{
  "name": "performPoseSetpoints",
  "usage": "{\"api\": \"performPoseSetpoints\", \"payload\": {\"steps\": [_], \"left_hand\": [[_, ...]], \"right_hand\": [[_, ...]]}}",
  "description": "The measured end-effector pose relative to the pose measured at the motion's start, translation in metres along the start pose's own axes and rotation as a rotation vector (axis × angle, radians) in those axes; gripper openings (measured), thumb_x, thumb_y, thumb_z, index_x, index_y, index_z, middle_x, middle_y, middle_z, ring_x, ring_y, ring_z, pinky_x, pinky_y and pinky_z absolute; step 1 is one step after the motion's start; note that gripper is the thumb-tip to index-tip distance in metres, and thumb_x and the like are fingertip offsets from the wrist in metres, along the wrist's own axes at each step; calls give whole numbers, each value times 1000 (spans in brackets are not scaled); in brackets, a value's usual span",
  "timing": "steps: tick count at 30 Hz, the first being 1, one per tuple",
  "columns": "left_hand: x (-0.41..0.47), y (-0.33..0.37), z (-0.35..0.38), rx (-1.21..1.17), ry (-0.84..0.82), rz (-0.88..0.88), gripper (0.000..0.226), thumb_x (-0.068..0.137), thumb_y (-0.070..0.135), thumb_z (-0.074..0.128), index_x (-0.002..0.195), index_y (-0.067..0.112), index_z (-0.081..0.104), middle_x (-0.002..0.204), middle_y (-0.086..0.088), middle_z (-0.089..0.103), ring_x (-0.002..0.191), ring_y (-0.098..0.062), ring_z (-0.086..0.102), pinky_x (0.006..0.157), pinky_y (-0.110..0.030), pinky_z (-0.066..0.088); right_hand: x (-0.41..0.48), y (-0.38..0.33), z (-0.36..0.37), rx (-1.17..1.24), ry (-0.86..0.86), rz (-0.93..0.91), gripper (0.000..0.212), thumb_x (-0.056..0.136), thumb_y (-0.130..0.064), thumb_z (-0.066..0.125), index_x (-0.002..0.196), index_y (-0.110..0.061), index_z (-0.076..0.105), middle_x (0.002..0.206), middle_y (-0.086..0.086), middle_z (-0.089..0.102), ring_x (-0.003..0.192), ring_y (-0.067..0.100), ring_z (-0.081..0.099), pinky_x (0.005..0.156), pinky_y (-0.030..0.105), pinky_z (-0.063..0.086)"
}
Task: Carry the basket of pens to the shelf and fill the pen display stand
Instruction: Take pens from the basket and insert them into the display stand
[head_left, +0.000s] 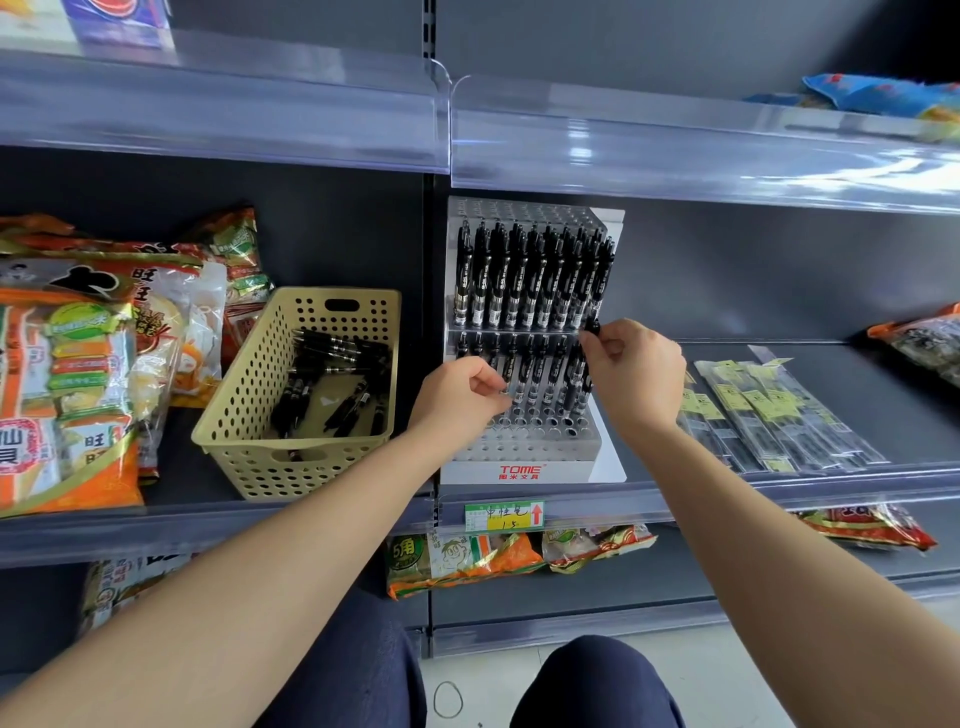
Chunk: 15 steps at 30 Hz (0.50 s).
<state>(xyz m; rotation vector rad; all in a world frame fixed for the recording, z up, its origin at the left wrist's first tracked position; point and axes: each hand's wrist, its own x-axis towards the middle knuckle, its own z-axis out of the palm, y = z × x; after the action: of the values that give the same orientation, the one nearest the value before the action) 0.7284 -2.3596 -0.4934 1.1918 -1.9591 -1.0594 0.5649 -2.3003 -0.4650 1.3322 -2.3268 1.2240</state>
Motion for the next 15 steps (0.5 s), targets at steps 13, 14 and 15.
{"api": "performPoseSetpoints", "payload": {"steps": [13, 14, 15], "left_hand": [[0, 0, -4, 3, 13, -11, 13, 82, 14, 72, 83, 23, 63, 81, 10, 60, 76, -5, 56, 68, -20, 46], [0, 0, -4, 1, 14, -11, 13, 82, 14, 72, 83, 23, 63, 81, 9, 60, 76, -5, 56, 68, -20, 46], [0, 0, -4, 0, 14, -12, 13, 83, 14, 72, 83, 23, 63, 81, 9, 60, 76, -5, 56, 68, -19, 46]], "right_hand": [[-6, 14, 19, -243, -196, 68, 38, 90, -34, 60, 61, -9, 59, 53, 6, 53, 54, 26, 51, 46, 18, 31], [-6, 14, 19, -253, -206, 75, 41, 91, -33, 59, 57, -11, 53, 51, 5, 49, 53, 26, 50, 47, 18, 31], [-5, 14, 20, -258, -211, 81, 44, 91, -33, 59, 53, -13, 47, 49, 3, 46, 52, 26, 49, 46, 18, 31]]}}
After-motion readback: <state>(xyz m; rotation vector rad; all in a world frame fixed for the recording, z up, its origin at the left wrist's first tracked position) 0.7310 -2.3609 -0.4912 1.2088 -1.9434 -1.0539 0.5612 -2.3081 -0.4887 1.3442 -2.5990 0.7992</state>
